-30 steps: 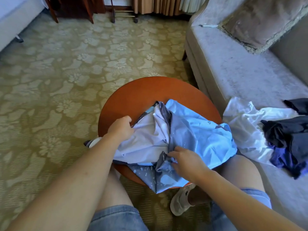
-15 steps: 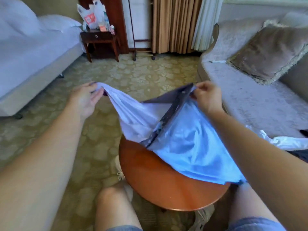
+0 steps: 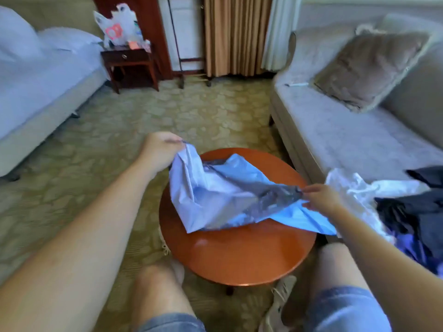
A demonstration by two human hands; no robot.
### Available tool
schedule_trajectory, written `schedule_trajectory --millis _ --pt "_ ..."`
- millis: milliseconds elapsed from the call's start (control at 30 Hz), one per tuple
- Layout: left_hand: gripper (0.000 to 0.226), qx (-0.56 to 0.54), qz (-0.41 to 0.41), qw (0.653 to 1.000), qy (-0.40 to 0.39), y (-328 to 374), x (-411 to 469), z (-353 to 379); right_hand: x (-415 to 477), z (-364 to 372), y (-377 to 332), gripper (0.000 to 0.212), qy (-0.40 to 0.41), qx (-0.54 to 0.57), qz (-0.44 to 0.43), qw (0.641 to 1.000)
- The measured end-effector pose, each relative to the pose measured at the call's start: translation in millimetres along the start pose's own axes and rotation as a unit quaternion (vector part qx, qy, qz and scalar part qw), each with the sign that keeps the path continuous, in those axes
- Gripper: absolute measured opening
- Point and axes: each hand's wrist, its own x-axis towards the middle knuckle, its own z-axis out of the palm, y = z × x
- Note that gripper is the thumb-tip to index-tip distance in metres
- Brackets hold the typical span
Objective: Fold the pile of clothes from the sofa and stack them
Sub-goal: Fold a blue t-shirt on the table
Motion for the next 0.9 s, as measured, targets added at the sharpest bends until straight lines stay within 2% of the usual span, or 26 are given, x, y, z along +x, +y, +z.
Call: schedule_trajectory --millis 67,133,167,233,367,500,567,667,733,900 --pt "0.015 0.093 0.025 0.992 -0.076 -19 -5 35 1 10 36 0.026 0.035 -0.120 0.013 0.992" --pt "0.011 0.144 0.035 0.983 -0.110 -35 -10 62 -5 22 50 0.011 0.049 -0.143 0.011 0.988" --pt "0.012 0.168 0.035 0.978 -0.118 -42 -12 70 -6 28 50 0.011 0.061 -0.152 0.004 0.987" --pt "0.026 0.208 0.033 0.971 -0.117 -53 -13 81 -8 39 49 0.022 0.072 -0.170 -0.011 0.983" --pt "0.019 0.216 0.020 0.971 -0.102 -63 -11 84 -8 59 50 0.033 0.082 -0.206 -0.035 0.974" --pt "0.031 0.224 -0.010 0.969 -0.102 -67 -11 81 -2 85 45 0.050 0.074 -0.211 -0.007 0.975" --pt "0.034 0.227 -0.013 0.969 -0.102 -66 -13 79 3 90 44 0.052 0.087 -0.199 0.015 0.976" --pt "0.031 0.219 -0.022 0.971 -0.094 -63 -16 76 4 89 49 0.022 0.109 -0.130 0.044 0.984" --pt "0.031 0.210 -0.032 0.973 -0.092 -62 -17 74 -1 83 53 0.011 0.119 -0.076 0.038 0.989" --pt "0.035 0.180 -0.068 0.974 -0.123 -63 -19 72 -25 58 69 0.023 0.137 -0.022 0.003 0.990"
